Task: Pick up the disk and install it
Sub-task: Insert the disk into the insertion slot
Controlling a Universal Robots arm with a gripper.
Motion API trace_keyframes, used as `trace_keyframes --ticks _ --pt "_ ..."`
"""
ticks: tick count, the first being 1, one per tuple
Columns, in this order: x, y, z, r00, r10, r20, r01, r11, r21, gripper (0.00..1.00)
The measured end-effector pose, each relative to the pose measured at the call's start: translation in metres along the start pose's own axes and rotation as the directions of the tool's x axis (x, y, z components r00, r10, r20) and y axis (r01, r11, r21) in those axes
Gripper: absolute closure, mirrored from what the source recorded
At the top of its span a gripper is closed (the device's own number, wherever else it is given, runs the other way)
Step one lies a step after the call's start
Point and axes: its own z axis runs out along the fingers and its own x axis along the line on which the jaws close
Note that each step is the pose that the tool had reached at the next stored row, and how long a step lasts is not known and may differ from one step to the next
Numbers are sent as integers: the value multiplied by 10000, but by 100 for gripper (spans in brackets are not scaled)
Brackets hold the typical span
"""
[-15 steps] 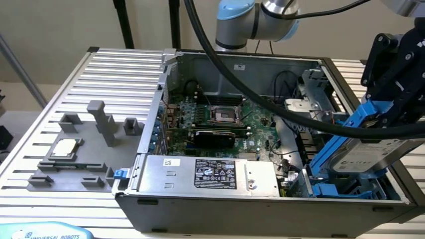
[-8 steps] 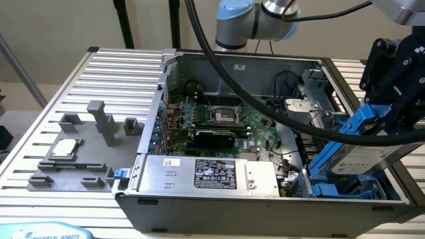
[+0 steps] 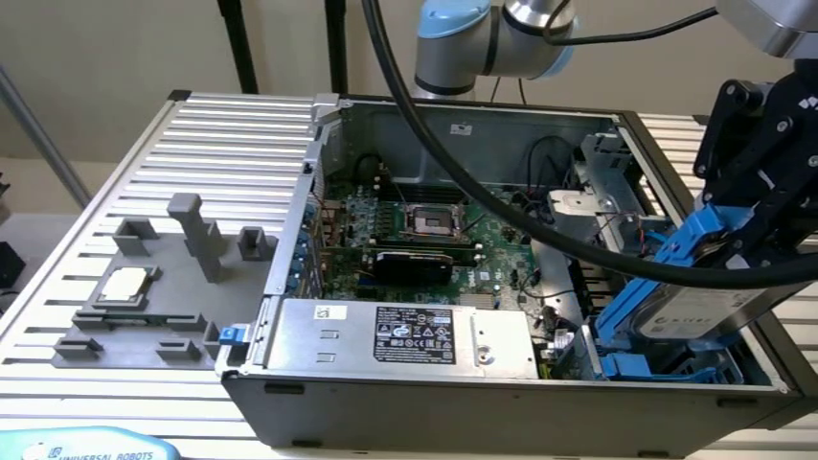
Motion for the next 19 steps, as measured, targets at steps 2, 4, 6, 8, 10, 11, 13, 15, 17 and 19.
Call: trace_keyframes --ticks 2,4,6,8,10,11,13,15,17,19 --pt "0 -2 7 10000 -1 -11 1 10000 -5 67" --pt "1 -4 12 10000 0 -17 0 10000 -9 67" --pt "1 -5 19 10000 0 -20 0 10000 -12 67" --pt "1 -6 28 10000 0 -22 0 10000 -14 67" --pt "3 -7 41 10000 1 -21 -1 10000 -16 67" --pt "3 -8 49 10000 1 -20 -1 10000 -18 67" --pt "4 -8 61 10000 1 -21 -1 10000 -20 67" --pt "3 -9 75 10000 1 -20 -1 10000 -22 67" --pt "2 -10 90 10000 1 -18 -1 10000 -25 67" --pt "0 -10 102 10000 1 -19 -1 10000 -27 67"
